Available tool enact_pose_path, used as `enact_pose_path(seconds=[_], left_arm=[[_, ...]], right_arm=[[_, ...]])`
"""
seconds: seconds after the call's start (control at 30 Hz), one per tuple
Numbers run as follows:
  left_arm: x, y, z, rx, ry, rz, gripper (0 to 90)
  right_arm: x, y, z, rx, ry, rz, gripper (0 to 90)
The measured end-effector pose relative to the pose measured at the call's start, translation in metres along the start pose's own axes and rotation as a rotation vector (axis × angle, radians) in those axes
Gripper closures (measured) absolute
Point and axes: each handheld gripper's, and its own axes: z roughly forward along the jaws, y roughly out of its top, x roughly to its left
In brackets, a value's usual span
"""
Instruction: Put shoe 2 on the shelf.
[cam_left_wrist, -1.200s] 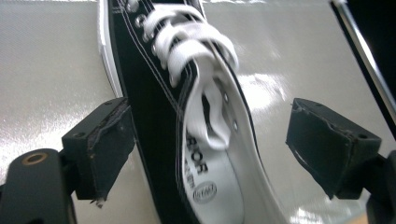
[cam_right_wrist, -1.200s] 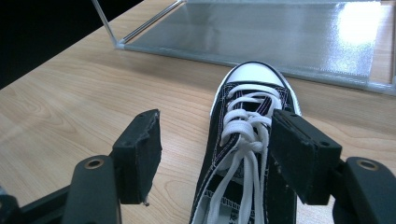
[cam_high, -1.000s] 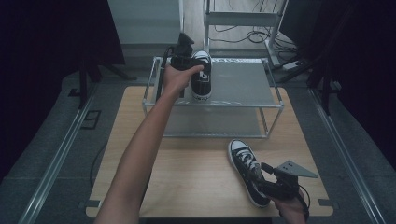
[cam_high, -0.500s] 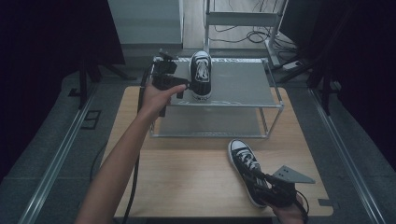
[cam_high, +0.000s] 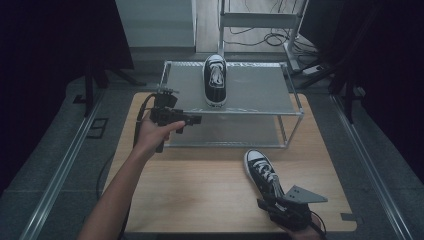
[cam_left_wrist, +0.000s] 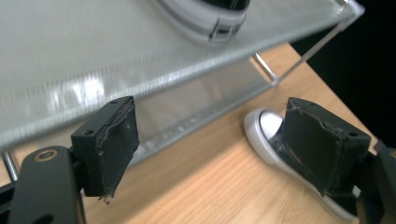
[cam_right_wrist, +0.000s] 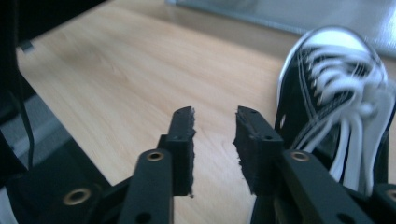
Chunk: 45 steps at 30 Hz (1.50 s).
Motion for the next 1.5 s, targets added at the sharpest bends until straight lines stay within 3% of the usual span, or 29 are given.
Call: enact_pose_path(seconds=[0.17,0.33,0.43,0.53,0.73,0.8,0.87,0.9,1.0,1.03,1.1,1.2,1.3,1.4,1.5], left_arm=[[0.002,-0.031,0.0,0.006,-0.004,0.031,19.2],[0.007,-0.055,0.004,0.02,-0.011,0.033,19.6],[0.01,-0.069,0.005,0.031,-0.013,0.034,19.8],[0.013,-0.082,0.006,0.04,-0.02,0.038,20.0],[0.019,-0.107,0.013,0.049,-0.039,0.007,20.2],[0.021,-0.115,0.015,0.054,-0.042,-0.003,20.3],[0.024,-0.124,0.018,0.058,-0.044,-0.015,20.4],[0.024,-0.127,0.019,0.058,-0.045,-0.018,20.6],[0.025,-0.138,0.023,0.068,-0.045,-0.03,20.6],[0.025,-0.142,0.025,0.072,-0.048,-0.031,20.7],[0.025,-0.148,0.028,0.079,-0.053,-0.033,20.7],[0.025,-0.157,0.034,0.092,-0.05,-0.035,20.9],[0.025,-0.162,0.039,0.101,-0.052,-0.033,21.0],[0.025,-0.164,0.041,0.107,-0.045,-0.024,21.0],[0.025,-0.166,0.042,0.107,-0.043,-0.026,21.0]], right_arm=[[0.001,-0.015,0.004,0.061,-0.011,-0.013,82.0],[0.0,-0.02,0.004,0.065,-0.039,-0.033,89.2],[0.0,-0.02,0.002,0.065,-0.045,-0.036,89.8],[0.0,-0.022,-0.008,0.02,0.023,0.01,89.9],[0.007,-0.031,-0.006,0.081,-0.004,-0.009,90.0],[0.006,-0.036,-0.003,0.111,-0.04,-0.018,90.0],[0.0,-0.039,-0.001,0.127,-0.081,-0.019,90.0],[-0.006,-0.04,-0.003,0.114,-0.05,0.006,90.0],[-0.01,-0.041,-0.005,0.114,-0.075,-0.001,90.0],[-0.014,-0.041,-0.007,0.111,-0.06,0.016,90.0],[-0.02,-0.041,-0.009,0.109,-0.08,0.022,90.0],[-0.035,-0.042,-0.014,0.111,-0.09,0.035,90.0],[-0.052,-0.044,-0.022,0.11,-0.148,0.036,90.0],[-0.064,-0.045,-0.025,0.114,-0.139,0.056,89.4],[-0.061,-0.042,-0.029,0.08,-0.113,0.023,73.3]])
